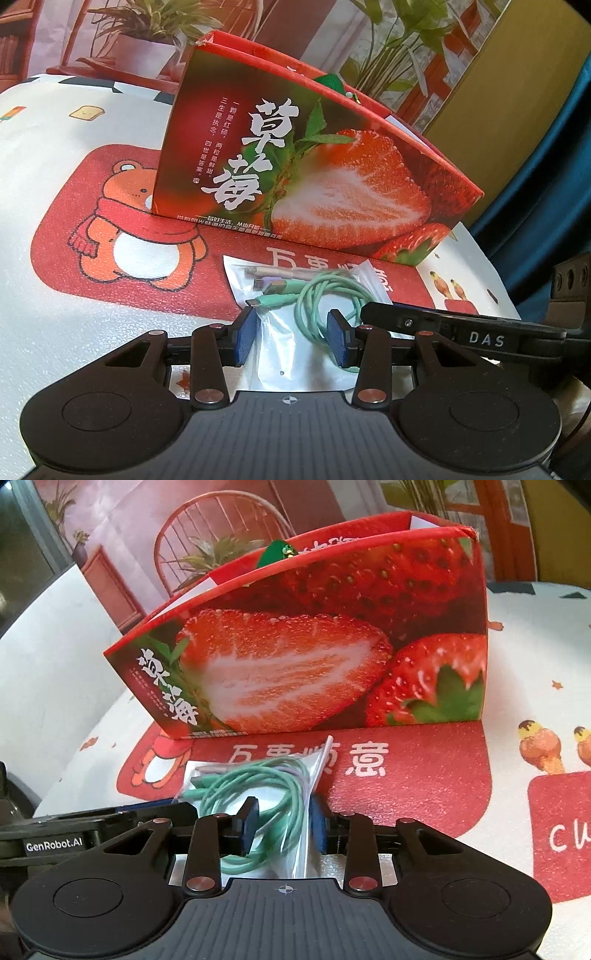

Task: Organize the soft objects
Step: 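Lift the cable packet with both grippers and carry it over the box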

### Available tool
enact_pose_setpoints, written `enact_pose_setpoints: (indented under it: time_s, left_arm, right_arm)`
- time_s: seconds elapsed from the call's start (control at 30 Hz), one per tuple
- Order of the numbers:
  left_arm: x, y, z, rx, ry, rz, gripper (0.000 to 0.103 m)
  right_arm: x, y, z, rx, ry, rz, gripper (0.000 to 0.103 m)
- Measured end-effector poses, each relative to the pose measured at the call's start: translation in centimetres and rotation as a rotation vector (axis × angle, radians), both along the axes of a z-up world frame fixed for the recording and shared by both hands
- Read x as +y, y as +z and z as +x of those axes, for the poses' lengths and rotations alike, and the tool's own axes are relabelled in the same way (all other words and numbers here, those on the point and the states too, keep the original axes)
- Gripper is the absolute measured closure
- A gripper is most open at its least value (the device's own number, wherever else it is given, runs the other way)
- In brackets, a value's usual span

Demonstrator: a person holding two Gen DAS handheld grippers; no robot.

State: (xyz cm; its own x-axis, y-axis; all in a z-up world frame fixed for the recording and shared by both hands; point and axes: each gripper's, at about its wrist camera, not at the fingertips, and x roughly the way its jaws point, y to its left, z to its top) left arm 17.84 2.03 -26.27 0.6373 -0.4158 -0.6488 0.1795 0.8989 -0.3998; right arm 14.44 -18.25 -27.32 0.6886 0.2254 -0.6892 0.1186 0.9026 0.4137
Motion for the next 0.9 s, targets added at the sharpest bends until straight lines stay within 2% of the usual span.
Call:
enact_pose_setpoints:
  time_s: [0.13,0.27,0.57,0.9]
  left_arm:
    - [0.3,0.0,0.0,0.009,0.012,-0.030,0.059]
    - [0.3,0.2,-0.1,0.005,0.010,-0.042,0.059]
    - [0.5,1.9,-0.8,-0.056,0.015,-0.065,0.059]
    - [0.2,5.4,-2.0,-0.157,-0.002,-0.060,0.059]
  right_arm:
    - [-0.2,0.2,-0.3,-0.011,-0.013,-0.013,0.089]
    - [-0.2,0.4,-0.7,-0.032,-0.020,-0.023,0.092]
    - [-0.4,2.0,-1.5,-0.093,-0.028,-0.014,0.092]
    - [-0.3,5.2,-2.5,-0.193,-0.027,-0.036,0.092]
